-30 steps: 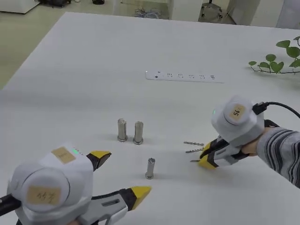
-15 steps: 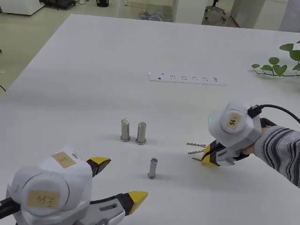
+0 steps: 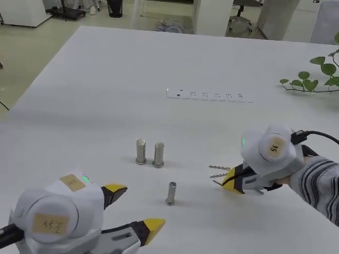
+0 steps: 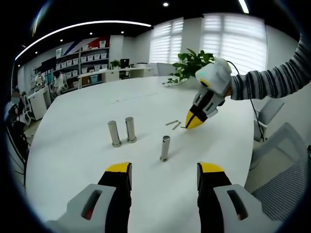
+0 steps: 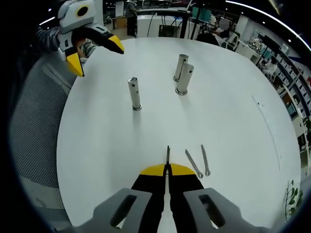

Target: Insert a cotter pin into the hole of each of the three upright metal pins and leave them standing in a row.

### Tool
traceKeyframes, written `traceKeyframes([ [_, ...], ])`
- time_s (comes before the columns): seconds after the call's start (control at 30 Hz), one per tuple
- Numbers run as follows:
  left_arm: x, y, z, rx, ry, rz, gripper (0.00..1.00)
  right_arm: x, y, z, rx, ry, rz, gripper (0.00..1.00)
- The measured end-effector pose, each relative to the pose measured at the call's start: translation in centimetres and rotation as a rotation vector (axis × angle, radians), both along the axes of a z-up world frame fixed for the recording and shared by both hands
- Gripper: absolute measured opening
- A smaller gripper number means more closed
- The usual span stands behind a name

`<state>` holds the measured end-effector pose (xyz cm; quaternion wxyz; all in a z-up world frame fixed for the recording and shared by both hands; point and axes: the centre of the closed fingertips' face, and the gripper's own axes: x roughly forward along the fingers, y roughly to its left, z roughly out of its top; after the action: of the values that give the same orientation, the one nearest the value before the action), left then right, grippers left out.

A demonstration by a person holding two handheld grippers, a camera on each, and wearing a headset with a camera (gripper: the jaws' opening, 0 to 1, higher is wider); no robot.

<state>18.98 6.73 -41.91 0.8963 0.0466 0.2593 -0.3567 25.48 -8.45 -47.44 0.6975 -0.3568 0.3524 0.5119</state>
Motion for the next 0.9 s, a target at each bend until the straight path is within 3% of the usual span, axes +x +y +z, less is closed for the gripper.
traceKeyframes([
  [0.3,-0.5,-1.3,0.2,-0.032,0.028,-0.024,0.43,-2.4,2.1,1.7,0.025,-0.070,0.096,0.00],
  [0.37,-0.6,-1.6,0.3,-0.046,0.032,-0.030,0.41,-2.9,2.5,1.8,0.009,-0.084,0.125,0.00],
  [0.9,-1.7,-3.4,0.5,-0.185,0.106,-0.033,0.28,-6.6,6.4,4.5,0.066,-0.138,0.267,0.00],
])
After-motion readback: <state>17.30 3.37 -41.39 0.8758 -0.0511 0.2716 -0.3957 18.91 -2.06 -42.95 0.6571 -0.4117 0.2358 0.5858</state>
